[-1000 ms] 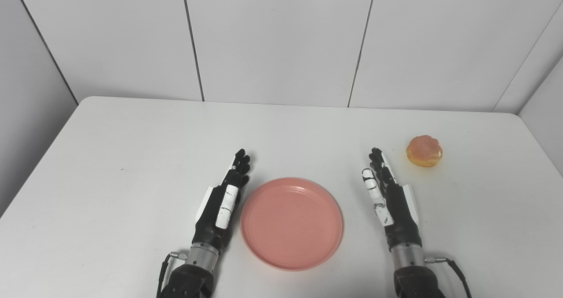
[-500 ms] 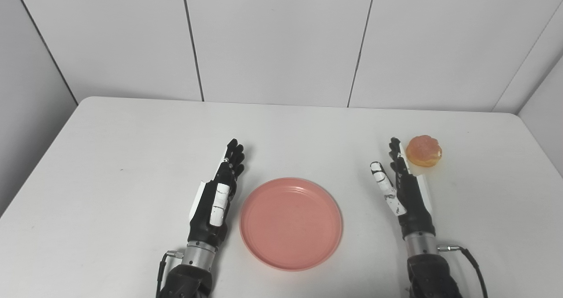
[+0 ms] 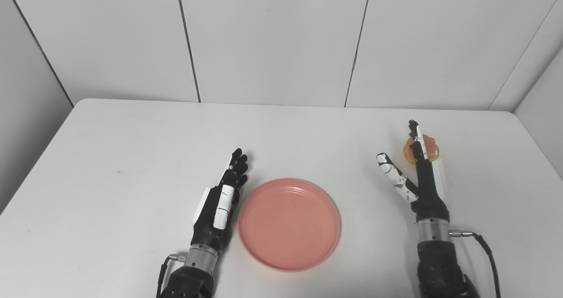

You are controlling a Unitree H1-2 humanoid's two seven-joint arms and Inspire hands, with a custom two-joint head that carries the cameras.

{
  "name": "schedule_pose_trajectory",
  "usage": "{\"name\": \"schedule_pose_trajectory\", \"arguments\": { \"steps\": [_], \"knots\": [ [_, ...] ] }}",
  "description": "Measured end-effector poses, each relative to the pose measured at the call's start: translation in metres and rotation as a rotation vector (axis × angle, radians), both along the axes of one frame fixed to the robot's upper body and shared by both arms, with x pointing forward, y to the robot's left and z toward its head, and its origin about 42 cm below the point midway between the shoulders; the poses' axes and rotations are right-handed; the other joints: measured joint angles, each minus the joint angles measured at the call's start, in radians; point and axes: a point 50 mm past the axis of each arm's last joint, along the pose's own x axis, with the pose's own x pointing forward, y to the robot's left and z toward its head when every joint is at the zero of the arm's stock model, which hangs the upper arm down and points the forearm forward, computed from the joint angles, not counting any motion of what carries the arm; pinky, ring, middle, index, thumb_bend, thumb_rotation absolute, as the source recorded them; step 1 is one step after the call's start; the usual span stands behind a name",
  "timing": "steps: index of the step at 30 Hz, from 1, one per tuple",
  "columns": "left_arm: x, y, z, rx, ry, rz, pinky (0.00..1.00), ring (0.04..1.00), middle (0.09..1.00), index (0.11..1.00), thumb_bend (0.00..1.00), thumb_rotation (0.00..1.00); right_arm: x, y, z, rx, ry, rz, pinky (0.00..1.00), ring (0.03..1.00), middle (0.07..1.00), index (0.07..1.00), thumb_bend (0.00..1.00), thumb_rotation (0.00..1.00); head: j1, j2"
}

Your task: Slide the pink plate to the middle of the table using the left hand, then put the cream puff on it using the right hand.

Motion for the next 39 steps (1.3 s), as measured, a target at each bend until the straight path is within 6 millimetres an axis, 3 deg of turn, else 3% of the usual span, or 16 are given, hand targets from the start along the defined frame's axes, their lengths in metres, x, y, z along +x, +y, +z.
{"name": "schedule_pose_trajectory", "arguments": {
  "steps": [4, 5, 15, 23, 39],
  "knots": [
    [0.0, 0.0, 0.0, 0.003, 0.014, -0.004, 1.0, 1.0, 1.0, 1.0, 0.75, 1.0, 0.003, -0.005, 0.005, -0.017, -0.025, -0.025, 0.95, 0.975, 0.986, 0.982, 0.58, 0.77, -0.006, 0.0],
    [-0.001, 0.0, 0.0, 0.003, 0.014, -0.005, 1.0, 1.0, 1.0, 1.0, 0.76, 1.0, 0.004, -0.006, 0.007, -0.023, -0.029, -0.028, 0.93, 0.972, 0.991, 0.988, 0.56, 0.71, -0.009, 0.0],
    [0.001, 0.006, -0.002, -0.002, 0.012, -0.014, 1.0, 1.0, 1.0, 1.0, 0.73, 1.0, 0.012, -0.022, 0.024, -0.098, -0.054, -0.121, 0.94, 0.982, 0.999, 0.992, 0.61, 0.51, -0.067, -0.012],
    [0.007, 0.013, -0.001, 0.001, -0.016, -0.015, 1.0, 1.0, 1.0, 1.0, 0.76, 1.0, 0.021, -0.023, 0.019, -0.152, -0.006, -0.18, 0.87, 0.953, 0.988, 0.978, 0.65, 0.41, -0.101, -0.014],
    [0.007, 0.018, 0.0, 0.002, -0.015, -0.026, 1.0, 1.0, 1.0, 1.0, 0.73, 1.0, 0.045, -0.04, 0.012, -0.187, 0.128, -0.256, 0.83, 0.924, 0.964, 0.957, 0.66, 0.35, -0.106, -0.011]
  ]
}}
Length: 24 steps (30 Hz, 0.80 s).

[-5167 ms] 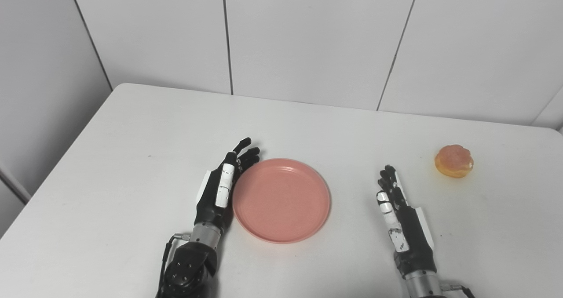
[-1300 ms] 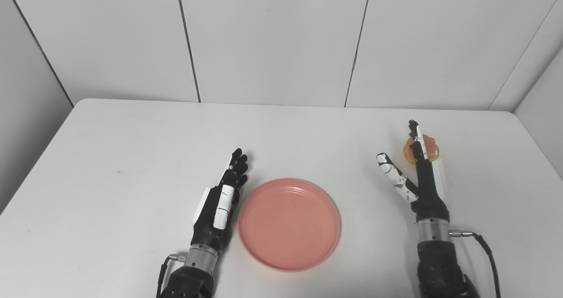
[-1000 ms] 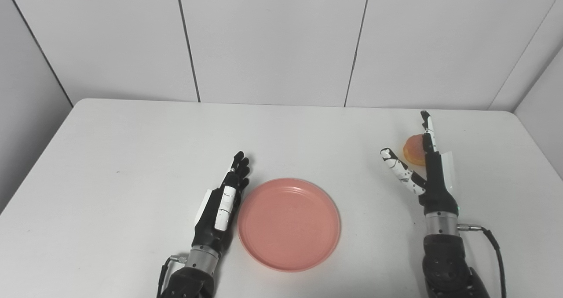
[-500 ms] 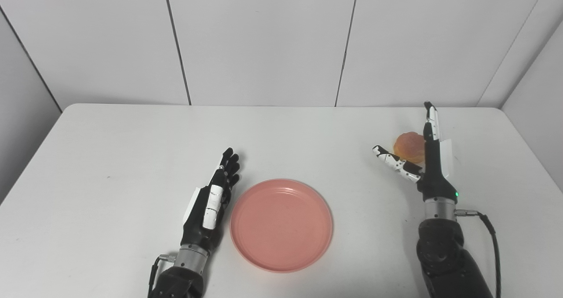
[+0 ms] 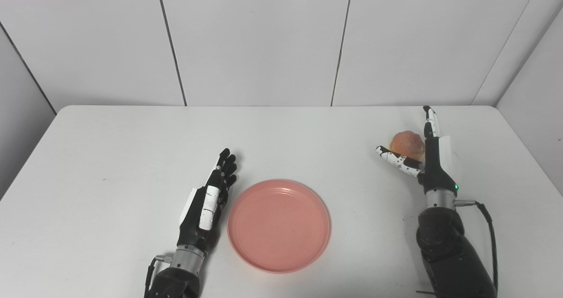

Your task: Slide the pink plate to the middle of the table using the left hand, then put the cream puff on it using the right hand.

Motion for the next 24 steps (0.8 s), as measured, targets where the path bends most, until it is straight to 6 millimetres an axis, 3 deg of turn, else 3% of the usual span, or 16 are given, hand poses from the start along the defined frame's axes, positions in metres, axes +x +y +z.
{"name": "schedule_pose_trajectory", "arguments": {
  "steps": [16, 24],
  "knots": [
    [0.0, 0.003, 0.0, 0.011, 0.0, -0.005, 1.0, 1.0, 1.0, 1.0, 0.75, 1.0, 0.016, -0.009, -0.007, 0.006, 0.052, -0.028, 0.82, 0.91, 0.95, 0.946, 0.63, 0.29, 0.005, 0.009],
    [-0.002, 0.004, 0.0, 0.016, 0.009, -0.004, 1.0, 1.0, 1.0, 1.0, 0.74, 1.0, 0.022, -0.005, -0.012, -0.012, 0.085, -0.012, 0.74, 0.849, 0.905, 0.915, 0.62, 0.23, 0.009, 0.012]
  ]
}}
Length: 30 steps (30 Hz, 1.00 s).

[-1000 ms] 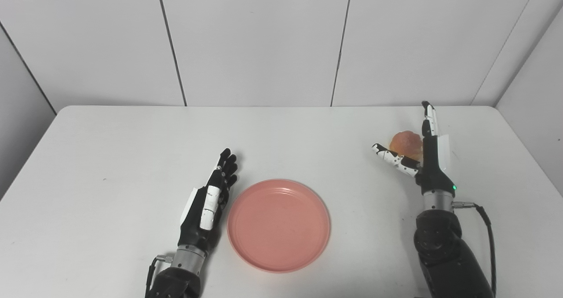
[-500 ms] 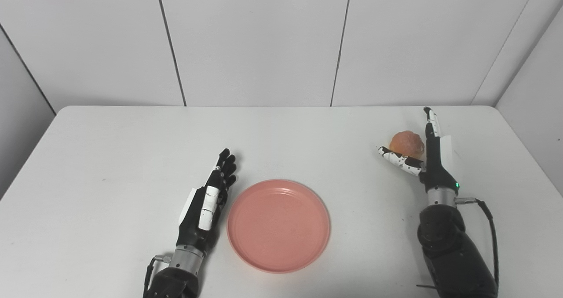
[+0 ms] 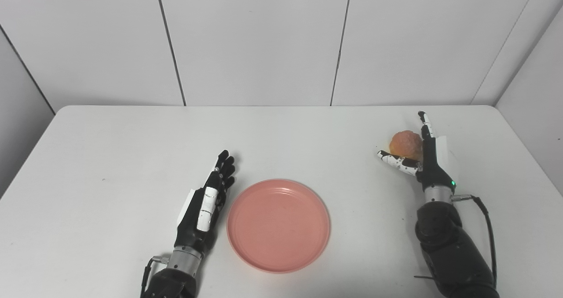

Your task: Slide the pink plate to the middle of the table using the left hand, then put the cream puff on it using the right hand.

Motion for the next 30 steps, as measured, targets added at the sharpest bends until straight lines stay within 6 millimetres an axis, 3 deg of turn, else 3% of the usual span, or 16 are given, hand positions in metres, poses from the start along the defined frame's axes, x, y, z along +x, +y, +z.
{"name": "schedule_pose_trajectory", "arguments": {
  "steps": [8, 10, 11, 13, 20, 27, 30],
  "knots": [
    [-0.001, 0.0, 0.0, 0.0, 0.001, 0.001, 1.0, 1.0, 1.0, 1.0, 0.73, 1.0, 0.01, -0.002, 0.005, -0.014, 0.012, 0.001, 0.7, 0.817, 0.881, 0.882, 0.58, 0.14, 0.008, 0.006],
    [-0.002, 0.001, 0.0, 0.0, 0.002, 0.002, 1.0, 1.0, 1.0, 1.0, 0.74, 1.0, 0.013, -0.003, 0.007, -0.008, 0.011, -0.002, 0.69, 0.801, 0.874, 0.874, 0.57, 0.1, 0.008, 0.006],
    [-0.002, 0.001, 0.0, 0.001, 0.002, 0.002, 1.0, 1.0, 1.0, 1.0, 0.74, 1.0, 0.014, -0.005, 0.007, -0.004, 0.012, -0.005, 0.66, 0.778, 0.857, 0.857, 0.54, 0.03, 0.008, 0.006],
    [-0.002, 0.001, 0.001, 0.001, 0.002, 0.002, 1.0, 1.0, 1.0, 1.0, 0.73, 1.0, 0.017, -0.007, 0.008, 0.009, 0.013, -0.01, 0.63, 0.749, 0.831, 0.843, 0.52, 0.01, 0.008, 0.006],
    [-0.002, 0.001, 0.0, 0.001, 0.008, 0.001, 1.0, 1.0, 1.0, 1.0, 0.74, 1.0, 0.02, -0.011, 0.012, 0.038, -0.002, -0.031, 0.54, 0.63, 0.684, 0.751, 0.39, 0.0, 0.009, 0.009],
    [-0.002, 0.001, 0.0, 0.002, 0.014, 0.002, 1.0, 1.0, 1.0, 1.0, 0.73, 1.0, 0.02, -0.012, 0.012, 0.029, -0.005, -0.03, 0.51, 0.617, 0.664, 0.711, 0.43, 0.0, 0.015, 0.011],
    [-0.002, 0.001, 0.0, 0.002, 0.014, 0.001, 1.0, 1.0, 1.0, 1.0, 0.74, 1.0, 0.02, -0.012, 0.013, 0.025, -0.005, -0.03, 0.44, 0.611, 0.664, 0.691, 0.42, 0.0, 0.017, 0.012]
  ]
}}
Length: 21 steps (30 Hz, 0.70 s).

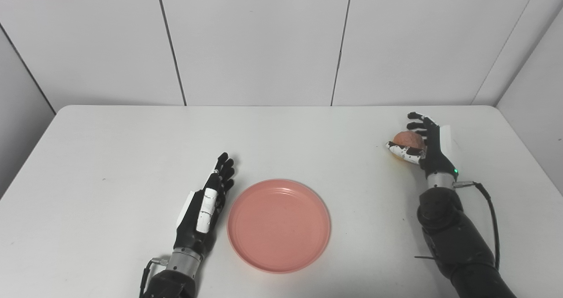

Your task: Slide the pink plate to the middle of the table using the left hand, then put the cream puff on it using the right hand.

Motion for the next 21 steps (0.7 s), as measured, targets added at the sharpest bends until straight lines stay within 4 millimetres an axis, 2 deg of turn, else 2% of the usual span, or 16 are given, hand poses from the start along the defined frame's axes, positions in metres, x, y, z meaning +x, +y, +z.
{"name": "schedule_pose_trajectory", "arguments": {
  "steps": [6, 8, 12, 14, 16, 19, 21],
  "knots": [
    [0.0, -0.0003, 0.0002, 0.0, 0.0, -0.001, 1.0, 1.0, 1.0, 1.0, 0.73, 1.0, -0.0044, 0.0004, 0.0001, -0.025, 0.004, 0.002, 0.43, 0.582, 0.646, 0.66, 0.43, 0.0, 0.0, 0.0],
    [0.0, -0.0003, 0.0002, 0.001, -0.001, -0.001, 1.0, 1.0, 1.0, 1.0, 0.73, 1.0, -0.0045, 0.0005, 0.0011, -0.025, 0.009, -0.004, 0.34, 0.472, 0.566, 0.639, 0.48, 0.0, 0.003, -0.002],
    [-0.0001, -0.0009, 0.0006, 0.003, 0.001, -0.003, 1.0, 1.0, 1.0, 1.0, 0.74, 1.0, -0.0046, 0.0002, 0.0023, -0.025, 0.013, -0.014, 0.33, 0.444, 0.535, 0.609, 0.49, 0.0, 0.006, -0.002],
    [-0.0001, -0.001, 0.0006, 0.003, 0.002, -0.003, 1.0, 1.0, 1.0, 1.0, 0.73, 1.0, -0.0047, 0.0001, 0.0023, -0.022, 0.01, -0.017, 0.22, 0.417, 0.511, 0.518, 0.51, 0.0, 0.008, -0.003],
    [-0.0001, -0.0011, 0.0006, 0.002, 0.002, -0.003, 1.0, 1.0, 1.0, 1.0, 0.72, 1.0, -0.0054, -0.0001, 0.0019, -0.018, 0.004, -0.02, 0.17, 0.403, 0.503, 0.489, 0.51, 0.0, 0.009, -0.002],
    [-0.0001, -0.0015, 0.0005, 0.002, 0.002, -0.004, 1.0, 1.0, 1.0, 1.0, 0.73, 1.0, -0.008, 0.0003, -0.0003, -0.009, -0.009, -0.03, 0.18, 0.4, 0.504, 0.484, 0.51, 0.0, 0.011, -0.003],
    [-0.0001, -0.0016, 0.0002, 0.002, 0.003, -0.005, 1.0, 1.0, 1.0, 1.0, 0.72, 1.0, -0.0101, 0.0005, -0.0002, -0.005, -0.018, -0.029, 0.2, 0.365, 0.455, 0.518, 0.51, 0.0, 0.018, -0.002]
  ]
}}
